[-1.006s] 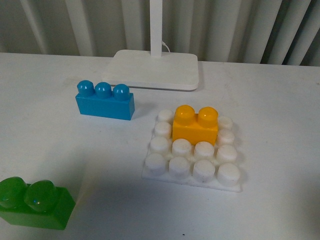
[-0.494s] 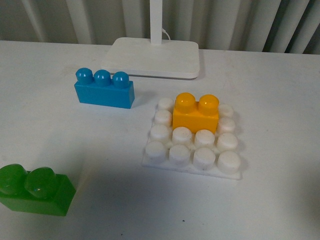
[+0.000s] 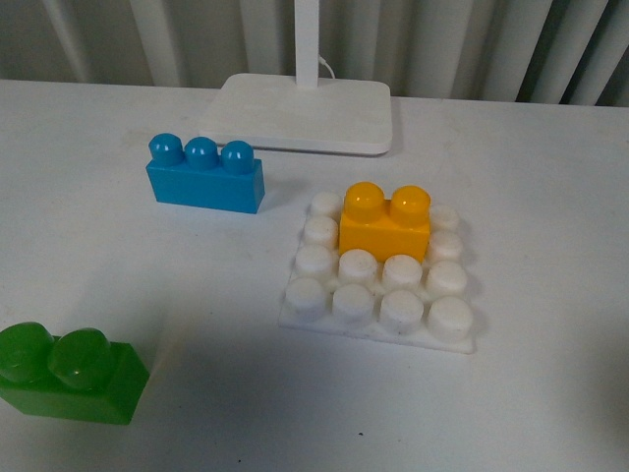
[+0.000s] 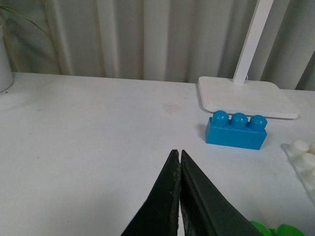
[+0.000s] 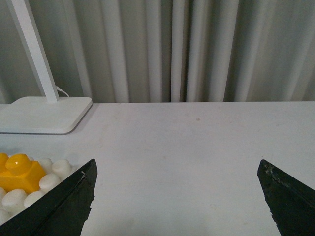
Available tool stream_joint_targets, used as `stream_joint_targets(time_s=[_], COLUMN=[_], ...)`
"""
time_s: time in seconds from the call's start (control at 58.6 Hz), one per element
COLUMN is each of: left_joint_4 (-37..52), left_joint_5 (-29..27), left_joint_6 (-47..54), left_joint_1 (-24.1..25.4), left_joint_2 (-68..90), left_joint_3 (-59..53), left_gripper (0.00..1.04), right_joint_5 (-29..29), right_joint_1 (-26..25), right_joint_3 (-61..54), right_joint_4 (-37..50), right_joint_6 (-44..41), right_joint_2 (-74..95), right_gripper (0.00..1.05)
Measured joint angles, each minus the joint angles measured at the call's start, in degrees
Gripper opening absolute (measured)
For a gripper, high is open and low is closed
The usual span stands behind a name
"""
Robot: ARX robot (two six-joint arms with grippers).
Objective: Insert yellow block into base center
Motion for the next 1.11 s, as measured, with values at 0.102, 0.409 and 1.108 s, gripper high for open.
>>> stream_joint_targets(time_s=[0.102, 0.409, 1.108], left_joint_4=[-1.25, -1.36, -1.36], left_joint_5=[0.00, 0.00, 0.00], left_joint_6=[0.00, -0.07, -0.04], left_joint_1=[0.00, 0.00, 0.00], left_joint_2=[-2.93, -2.99, -3.02], left_joint_3=[0.00, 0.00, 0.00], left_gripper=[0.04, 0.21, 0.98], right_joint_5=[-0.04, -0.02, 0.00], right_joint_1=[0.00, 0.00, 0.00], right_joint_3=[0.00, 0.00, 0.00], right_joint_4=[0.00, 0.00, 0.00], right_joint_6=[-0.02, 0.00, 0.00], right_joint_2=[0.00, 0.00, 0.00], right_gripper=[0.96, 0.96, 0.96])
